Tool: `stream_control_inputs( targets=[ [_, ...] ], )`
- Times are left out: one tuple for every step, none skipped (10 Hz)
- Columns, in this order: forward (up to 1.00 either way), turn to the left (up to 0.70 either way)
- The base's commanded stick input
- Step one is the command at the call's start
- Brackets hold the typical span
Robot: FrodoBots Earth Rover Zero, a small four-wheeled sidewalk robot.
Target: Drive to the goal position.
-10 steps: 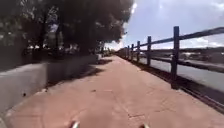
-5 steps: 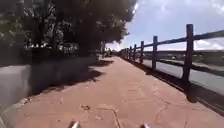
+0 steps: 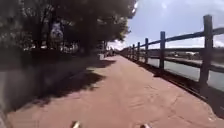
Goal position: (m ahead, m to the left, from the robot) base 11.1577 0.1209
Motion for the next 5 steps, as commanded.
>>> stream_control_inputs(
  targets=[
    [1.0, 0.0],
    [1.0, 0.0],
    [1.0, 0.0],
    [1.0, 0.0],
    [1.0, 0.0]
  ],
)
